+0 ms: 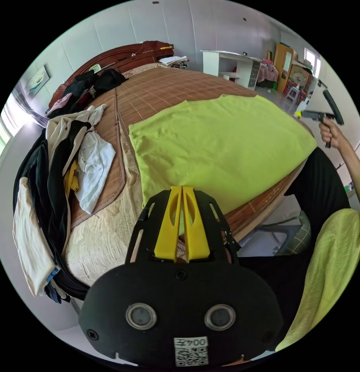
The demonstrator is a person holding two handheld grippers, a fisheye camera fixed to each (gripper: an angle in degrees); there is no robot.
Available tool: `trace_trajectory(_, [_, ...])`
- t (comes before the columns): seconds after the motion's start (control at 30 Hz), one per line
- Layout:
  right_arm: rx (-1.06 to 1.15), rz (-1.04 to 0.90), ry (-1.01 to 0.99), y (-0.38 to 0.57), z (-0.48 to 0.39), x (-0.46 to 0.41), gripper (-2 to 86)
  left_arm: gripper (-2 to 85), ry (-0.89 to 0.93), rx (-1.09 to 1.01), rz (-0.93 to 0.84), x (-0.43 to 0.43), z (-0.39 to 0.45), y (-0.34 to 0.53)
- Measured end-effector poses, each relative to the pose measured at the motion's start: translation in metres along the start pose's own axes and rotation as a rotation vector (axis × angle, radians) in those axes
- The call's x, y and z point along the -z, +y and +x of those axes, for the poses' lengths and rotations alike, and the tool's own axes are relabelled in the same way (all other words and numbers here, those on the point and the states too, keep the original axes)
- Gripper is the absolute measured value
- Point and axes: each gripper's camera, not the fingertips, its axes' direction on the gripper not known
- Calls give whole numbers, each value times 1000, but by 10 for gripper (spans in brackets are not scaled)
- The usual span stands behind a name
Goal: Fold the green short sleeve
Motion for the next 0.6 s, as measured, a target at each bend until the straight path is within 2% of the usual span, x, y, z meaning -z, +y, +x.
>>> trace_trajectory(0.1, [16,5,26,28,-23,3,77,2,-52,40,76,15,-11,-25])
trace_trajectory(0.17, [24,-36,71,40,-36,-11,77,2,-40,34,41,0,-18,-46])
trace_trajectory(0.33, [35,-77,156,39,-55,-25,66,4,-136,40,-251,-83,-37,-69])
trace_trajectory(0.47, [39,-69,165,41,-64,-29,66,7,-40,192,-190,-82,-64,-52])
trace_trajectory(0.6, [8,-66,133,39,-61,-30,59,8,-27,218,-71,-48,-74,-40])
